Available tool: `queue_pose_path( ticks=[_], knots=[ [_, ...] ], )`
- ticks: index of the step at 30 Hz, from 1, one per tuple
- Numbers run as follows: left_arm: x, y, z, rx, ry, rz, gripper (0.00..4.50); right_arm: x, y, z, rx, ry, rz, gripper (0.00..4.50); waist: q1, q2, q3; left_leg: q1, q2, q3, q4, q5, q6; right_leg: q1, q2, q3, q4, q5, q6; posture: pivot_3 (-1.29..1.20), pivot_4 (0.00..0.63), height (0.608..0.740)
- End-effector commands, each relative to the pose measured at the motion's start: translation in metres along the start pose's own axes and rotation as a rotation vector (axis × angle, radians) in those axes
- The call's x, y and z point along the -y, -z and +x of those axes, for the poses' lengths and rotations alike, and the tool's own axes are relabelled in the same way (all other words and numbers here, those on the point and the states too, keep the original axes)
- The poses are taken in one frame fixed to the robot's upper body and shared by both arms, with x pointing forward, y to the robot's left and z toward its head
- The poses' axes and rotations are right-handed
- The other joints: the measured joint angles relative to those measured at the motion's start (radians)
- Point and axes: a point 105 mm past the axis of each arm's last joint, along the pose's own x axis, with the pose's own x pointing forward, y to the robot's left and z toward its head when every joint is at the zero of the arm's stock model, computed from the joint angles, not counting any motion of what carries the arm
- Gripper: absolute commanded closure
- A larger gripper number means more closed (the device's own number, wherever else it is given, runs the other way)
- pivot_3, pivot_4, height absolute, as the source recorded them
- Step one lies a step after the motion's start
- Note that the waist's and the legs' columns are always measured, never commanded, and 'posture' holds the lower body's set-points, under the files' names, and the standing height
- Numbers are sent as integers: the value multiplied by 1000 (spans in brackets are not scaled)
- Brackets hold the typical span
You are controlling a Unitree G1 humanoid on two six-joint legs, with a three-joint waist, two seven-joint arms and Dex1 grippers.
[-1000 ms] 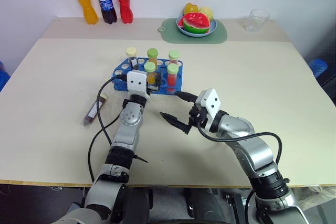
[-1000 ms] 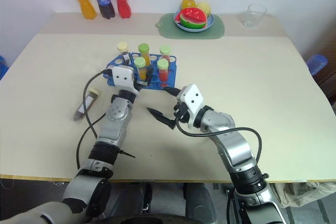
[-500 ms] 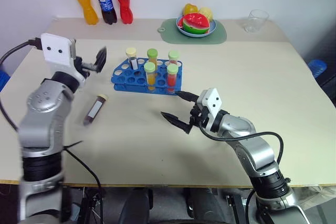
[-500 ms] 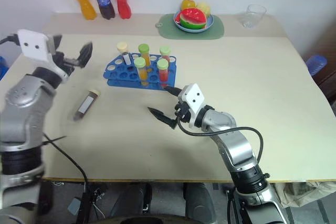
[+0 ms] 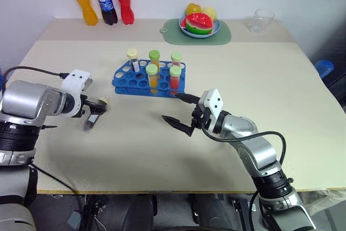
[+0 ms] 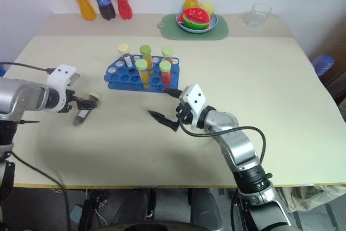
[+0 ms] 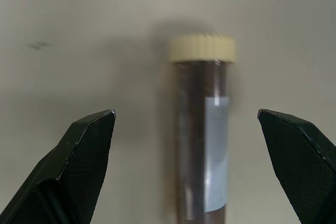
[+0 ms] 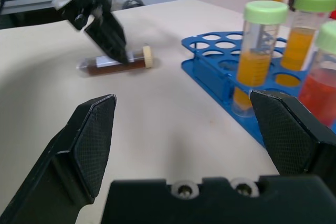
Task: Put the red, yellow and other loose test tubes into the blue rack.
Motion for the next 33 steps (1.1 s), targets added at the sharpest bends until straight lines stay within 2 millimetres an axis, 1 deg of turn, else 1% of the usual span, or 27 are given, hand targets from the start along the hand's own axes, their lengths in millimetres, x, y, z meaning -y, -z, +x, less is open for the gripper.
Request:
queue_pose_path(
  ticks=[1, 3, 6, 8, 9, 11, 12, 13, 14, 15, 16, 17, 18, 19, 20, 21, 25, 27, 28, 29, 33],
  knots=[
    [-5, -4, 0, -10, -11, -5, 263, -1, -13, -2, 49, 16, -29, 0, -1, 0, 0, 0, 0, 0, 0, 0, 0, 0, 0, 0, 0, 0, 0, 0, 150, 734],
    [-9, -4, 3, -17, -24, -1, 906, -2, -13, -3, 50, 24, -26, 0, 1, 0, 0, 0, 0, 0, 0, 0, 0, 0, 0, 0, 0, 0, 0, 0, 150, 734],
    [-14, -5, 4, -15, -28, -10, 2368, -2, -12, -4, 50, 35, -21, 0, 4, 0, 0, 0, 0, 0, 0, 0, 0, 0, 0, 0, 0, 0, 0, 0, 150, 734],
    [-17, -7, 3, -1, -35, -22, 3490, -2, -12, -5, 49, 42, -20, 0, 6, 0, 0, 0, 0, 0, 0, 0, 0, 0, 0, 0, 0, 0, 0, 0, 150, 734],
    [-20, -10, 2, 17, -47, -28, 3727, -2, -12, -5, 48, 44, -19, 0, 6, 0, 0, 0, 0, 0, 0, 0, 0, 0, 0, 0, 0, 0, 0, 0, 150, 734],
    [-25, -19, 0, 83, -71, -52, 3727, -2, -12, -5, 48, 44, -19, 0, 8, 0, 0, 0, 0, 0, 0, 0, 0, 0, 0, 0, 0, 0, 0, 0, 150, 734],
    [-28, -28, -3, 151, -92, -62, 3727, -2, -12, -5, 48, 43, -19, 0, 8, 0, 0, 0, 0, 0, 0, 0, 0, 0, 0, 0, 0, 0, 0, 0, 150, 734],
    [-32, -42, -8, 258, -140, -34, 3727, -2, -12, -5, 48, 42, -18, 0, 10, 0, 0, 0, 0, 0, 1, 0, 0, 0, 0, 0, 0, 0, 0, 0, 150, 734],
    [-37, -58, -15, 395, -219, 31, 3727, -2, -12, -6, 48, 42, -17, 0, 12, 0, 0, -1, 0, 0, 1, 0, 0, 0, 0, 0, 0, 0, 0, 0, 150, 734],
    [-37, -73, -25, 536, -264, 59, 3727, -2, -11, -6, 47, 41, -16, 0, 13, 0, 0, -1, 0, 0, 1, 0, 0, 0, -1, 0, 0, 0, 0, 0, 150, 734],
    [-32, -86, -37, 692, -278, 62, 3727, -2, -11, -6, 46, 41, -16, 0, 13, 0, 0, -2, 0, 0, 1, 0, 0, -1, -1, 0, 0, 0, 0, 0, 150, 734],
    [-30, -92, -46, 792, -283, 51, 3727, -2, -11, -6, 46, 41, -15, 0, 15, -1, 0, -3, 0, 0, 1, 0, 0, -2, -2, 0, 0, 0, 0, 0, 150, 734],
    [-20, -102, -61, 960, -300, 47, 3727, -2, -11, -7, 46, 40, -13, 0, 16, -1, -1, -4, 0, 0, 1, 1, -2, -3, -3, 0, 0, 0, 0, 0, 150, 734],
    [-7, -106, -71, 1083, -311, 55, 3727, -2, -10, -6, 45, 38, -10, 0, 17, -1, -1, -7, -1, 0, 2, 4, -7, -5, -4, -1, 0, 1, 0, 0, 150, 734],
    [1, -107, -78, 1161, -319, 59, 3727, -2, -10, -6, 45, 37, -9, 0, 18, -1, -1, -7, -1, 0, 2, 4, -7, -5, -5, -1, -1, 1, 0, 0, 150, 734],
    [16, -107, -81, 1246, -311, 43, 3727, -2, -9, -5, 45, 38, -7, 0, 18, -2, -1, -8, -2, 1, 2, 4, -7, -6, -6, -1, -1, 1, 0, 0, 150, 734],
    [74, -109, -68, 1390, -299, 81, 3727, -2, -9, -3, 46, 33, 0, 0, 19, -2, -2, -8, -3, 1, 2, 3, -6, -5, -6, -1, -1, 1, 0, 0, 150, 734],
    [94, -107, -50, 1407, -328, 109, 3727, -3, -9, -2, 40, 25, -7, 0, 18, -2, -2, -7, -4, 1, 3, 1, -2, -4, -6, -1, -1, 1, 1, 0, 150, 734],
    [98, -105, -41, 1397, -357, 118, 3727, -2, -9, -2, 39, 24, -12, 0, 17, -2, -2, -7, -4, 1, 2, 1, -2, -4, -6, -1, -1, 1, 1, 0, 150, 734],
    [98, -103, -33, 1384, -369, 92, 3727, -2, -10, -3, 38, 24, -16, 0, 14, -2, -2, -6, -4, 0, 2, 1, -1, -4, -5, -1, 0, 1, 1, 0, 150, 734],
    [97, -101, -16, 1371, -359, 12, 3727, 0, -10, -6, 33, 31, -22, 0, 8, -2, -2, -5, -2, 1, 2, 1, -1, -4, -4, 0, 0, 1, 1, 0, 150, 734]
  ],
)
